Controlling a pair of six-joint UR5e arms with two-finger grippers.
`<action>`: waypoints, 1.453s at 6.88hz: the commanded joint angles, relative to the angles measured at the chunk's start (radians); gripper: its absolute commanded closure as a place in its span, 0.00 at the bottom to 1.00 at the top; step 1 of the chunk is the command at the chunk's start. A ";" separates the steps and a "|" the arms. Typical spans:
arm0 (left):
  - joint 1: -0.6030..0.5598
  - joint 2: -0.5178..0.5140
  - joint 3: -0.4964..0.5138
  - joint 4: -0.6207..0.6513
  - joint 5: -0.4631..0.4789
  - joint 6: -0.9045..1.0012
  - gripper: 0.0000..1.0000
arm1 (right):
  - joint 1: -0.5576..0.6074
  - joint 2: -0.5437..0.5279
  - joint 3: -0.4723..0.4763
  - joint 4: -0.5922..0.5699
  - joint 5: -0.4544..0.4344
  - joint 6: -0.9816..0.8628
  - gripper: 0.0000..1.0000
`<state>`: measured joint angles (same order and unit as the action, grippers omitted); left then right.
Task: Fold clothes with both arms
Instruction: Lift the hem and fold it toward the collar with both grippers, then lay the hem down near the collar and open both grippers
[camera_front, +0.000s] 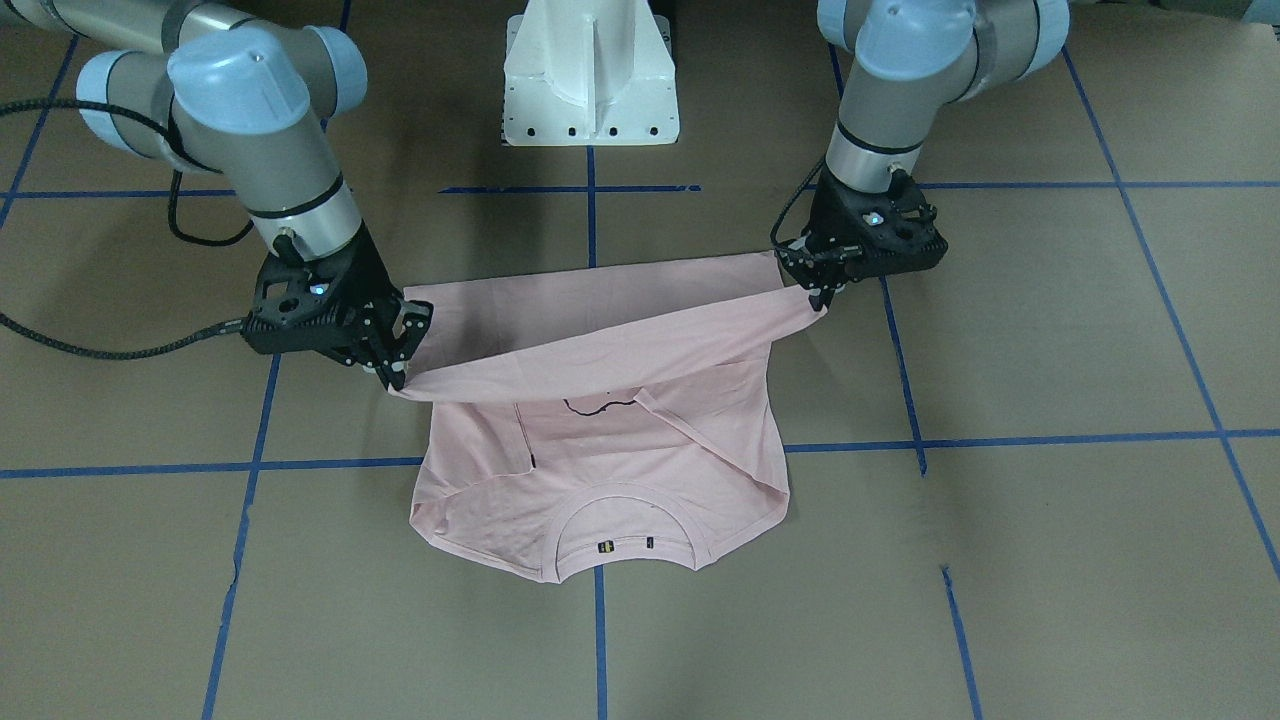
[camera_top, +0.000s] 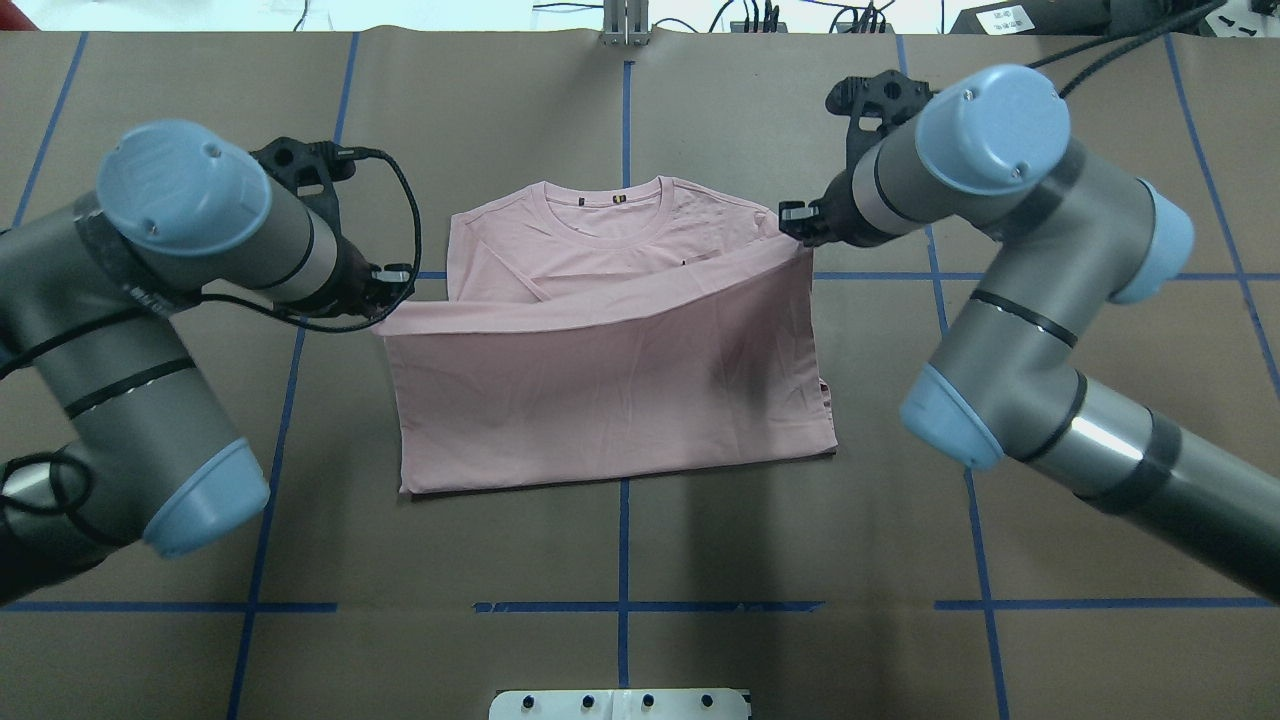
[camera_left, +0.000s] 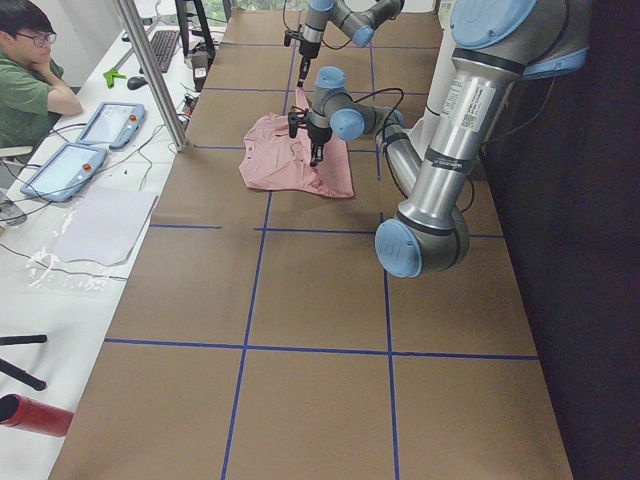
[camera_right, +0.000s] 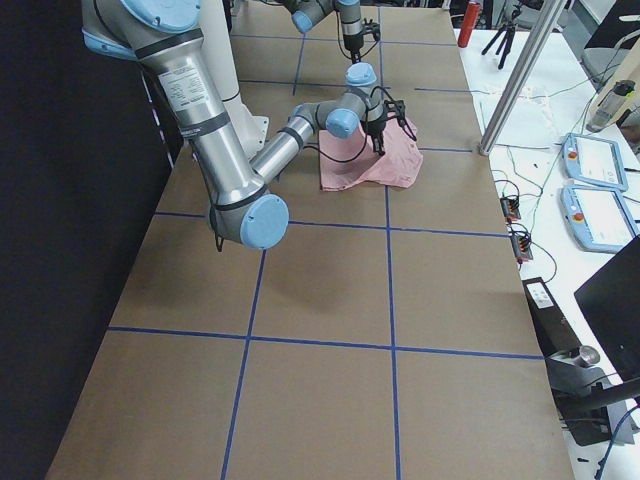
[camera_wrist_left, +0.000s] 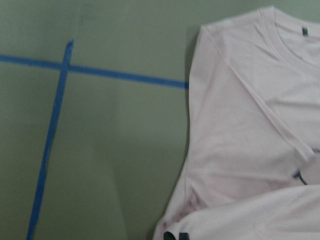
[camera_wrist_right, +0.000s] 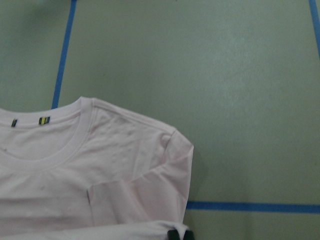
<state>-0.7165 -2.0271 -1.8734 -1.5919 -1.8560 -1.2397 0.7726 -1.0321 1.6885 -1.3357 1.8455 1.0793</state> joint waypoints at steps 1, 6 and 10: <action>-0.040 -0.031 0.194 -0.186 0.001 0.006 1.00 | 0.048 0.097 -0.253 0.126 0.021 -0.012 1.00; -0.072 -0.175 0.491 -0.349 0.003 -0.012 1.00 | 0.047 0.161 -0.403 0.179 0.023 -0.009 1.00; -0.075 -0.183 0.507 -0.350 0.003 -0.012 1.00 | 0.045 0.164 -0.418 0.181 0.026 -0.009 1.00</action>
<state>-0.7905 -2.2085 -1.3676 -1.9420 -1.8530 -1.2506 0.8181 -0.8684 1.2692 -1.1555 1.8700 1.0696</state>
